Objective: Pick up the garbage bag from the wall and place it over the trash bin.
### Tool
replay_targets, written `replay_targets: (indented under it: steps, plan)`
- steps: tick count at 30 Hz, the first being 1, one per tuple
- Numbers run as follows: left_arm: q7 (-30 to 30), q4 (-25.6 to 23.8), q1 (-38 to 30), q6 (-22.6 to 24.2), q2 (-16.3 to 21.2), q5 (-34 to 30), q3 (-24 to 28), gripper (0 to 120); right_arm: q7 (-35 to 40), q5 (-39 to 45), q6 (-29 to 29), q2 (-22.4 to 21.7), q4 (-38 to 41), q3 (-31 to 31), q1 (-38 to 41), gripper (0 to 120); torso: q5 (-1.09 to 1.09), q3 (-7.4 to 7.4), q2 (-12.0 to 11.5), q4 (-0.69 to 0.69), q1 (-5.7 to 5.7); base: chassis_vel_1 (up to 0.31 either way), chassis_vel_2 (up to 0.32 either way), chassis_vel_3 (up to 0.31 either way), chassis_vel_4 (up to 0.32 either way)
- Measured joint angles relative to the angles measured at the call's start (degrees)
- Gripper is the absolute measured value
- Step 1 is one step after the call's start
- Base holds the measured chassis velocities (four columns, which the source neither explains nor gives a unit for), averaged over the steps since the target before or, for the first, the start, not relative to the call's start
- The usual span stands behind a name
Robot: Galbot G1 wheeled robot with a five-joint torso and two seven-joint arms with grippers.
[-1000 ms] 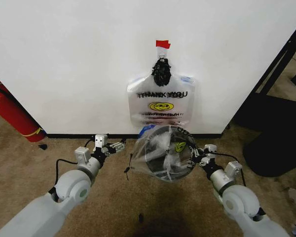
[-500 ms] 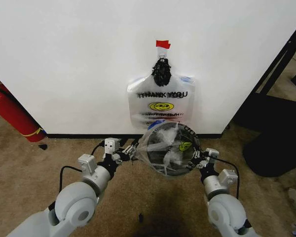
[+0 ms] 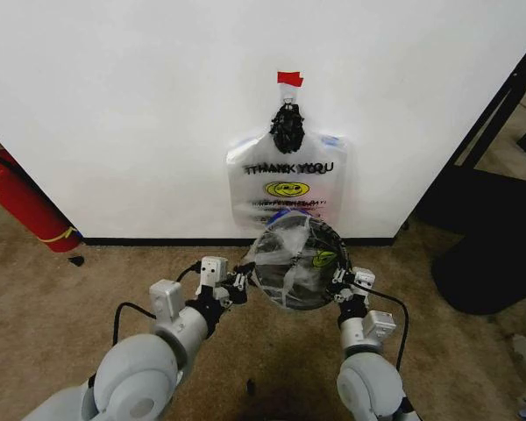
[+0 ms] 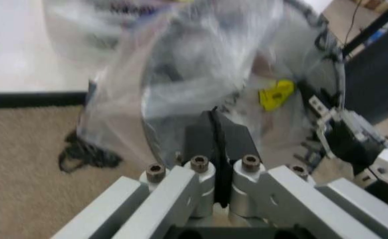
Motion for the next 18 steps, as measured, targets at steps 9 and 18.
replay_targets:
  steps: [9,18]
  plan:
    - [-5.4,5.0,-10.3,2.1,-4.1,-7.6,7.3,0,-0.1,-0.4,1.2,0.7,0.7,-1.3,-0.5,0,0.01,0.0,0.0,0.0,0.0,0.0,0.0,0.0,0.0]
    - [-9.7,12.0,-15.3,1.8,-9.4,-4.3,14.0,0,-1.7,-1.9,2.5,0.8,0.7,-1.4,-0.6,0,0.02,0.0,0.0,0.02,0.0,0.0,0.0,0.0,0.0]
